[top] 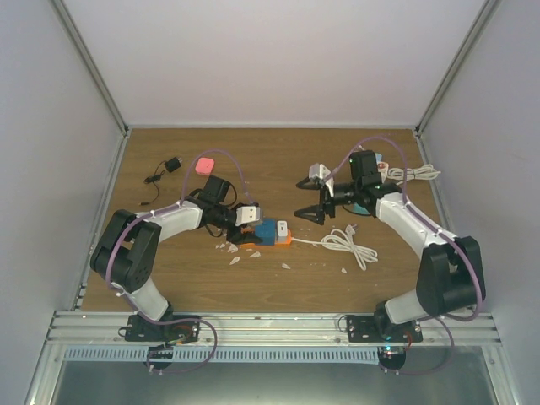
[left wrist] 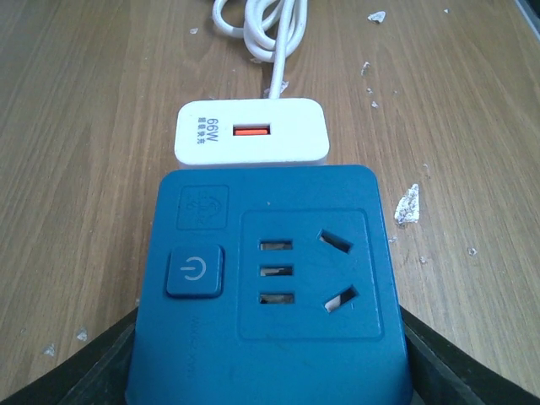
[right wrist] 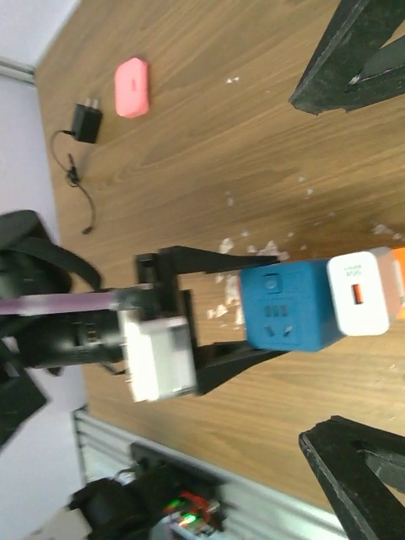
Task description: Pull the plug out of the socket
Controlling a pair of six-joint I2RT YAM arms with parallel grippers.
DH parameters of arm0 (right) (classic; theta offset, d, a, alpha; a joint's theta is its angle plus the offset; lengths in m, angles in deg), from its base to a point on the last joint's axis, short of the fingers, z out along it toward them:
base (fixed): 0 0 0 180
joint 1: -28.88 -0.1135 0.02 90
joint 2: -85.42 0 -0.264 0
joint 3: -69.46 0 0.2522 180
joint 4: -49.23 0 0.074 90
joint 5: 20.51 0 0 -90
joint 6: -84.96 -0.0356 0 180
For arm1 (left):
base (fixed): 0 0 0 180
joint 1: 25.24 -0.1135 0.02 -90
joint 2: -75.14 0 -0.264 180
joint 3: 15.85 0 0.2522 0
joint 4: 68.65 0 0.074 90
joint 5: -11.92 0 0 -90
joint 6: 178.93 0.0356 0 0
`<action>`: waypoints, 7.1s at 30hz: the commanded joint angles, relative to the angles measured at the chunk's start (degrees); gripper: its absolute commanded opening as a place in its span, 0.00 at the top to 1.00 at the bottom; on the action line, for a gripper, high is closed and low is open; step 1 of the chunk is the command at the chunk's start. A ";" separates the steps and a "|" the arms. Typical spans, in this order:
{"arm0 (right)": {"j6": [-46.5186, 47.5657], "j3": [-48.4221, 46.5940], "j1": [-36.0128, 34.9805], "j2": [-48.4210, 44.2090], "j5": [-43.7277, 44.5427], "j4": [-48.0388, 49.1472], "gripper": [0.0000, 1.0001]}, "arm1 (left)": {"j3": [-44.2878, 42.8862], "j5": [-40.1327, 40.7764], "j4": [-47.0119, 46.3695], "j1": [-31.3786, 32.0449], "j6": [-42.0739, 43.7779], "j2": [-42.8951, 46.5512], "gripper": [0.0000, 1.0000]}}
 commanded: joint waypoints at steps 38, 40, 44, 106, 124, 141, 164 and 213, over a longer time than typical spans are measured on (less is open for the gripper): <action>22.40 -4.32 -17.03 22.99 22.91 -2.63 0.72 | 3.60 -11.18 -2.40 -6.14 0.46 7.75 0.94; 22.13 -4.47 -17.18 23.16 23.35 -2.63 0.74 | 3.29 -11.61 -2.47 -6.48 -0.05 7.35 0.95; 22.20 -4.74 -17.68 23.88 25.54 -3.01 0.78 | 2.18 -15.06 -2.12 -8.58 -1.24 6.93 0.96; 19.60 -3.81 -17.65 19.32 22.50 -2.58 0.21 | -25.76 71.93 39.36 -32.96 35.46 -6.78 0.93; 20.64 -3.53 -16.68 19.39 21.66 -3.53 0.21 | -23.70 79.59 38.96 -29.33 31.84 -13.01 0.64; 20.40 -3.88 -16.54 19.57 21.23 -3.87 0.22 | -24.49 70.87 40.06 -28.83 31.50 -8.95 0.05; 19.78 -6.22 -16.70 21.14 18.75 -3.61 0.27 | -28.80 13.00 34.76 -19.62 5.79 -2.36 0.05; 16.29 -7.53 -16.74 15.40 15.57 -3.84 0.81 | -8.46 20.53 14.47 -1.34 -6.42 -13.63 0.13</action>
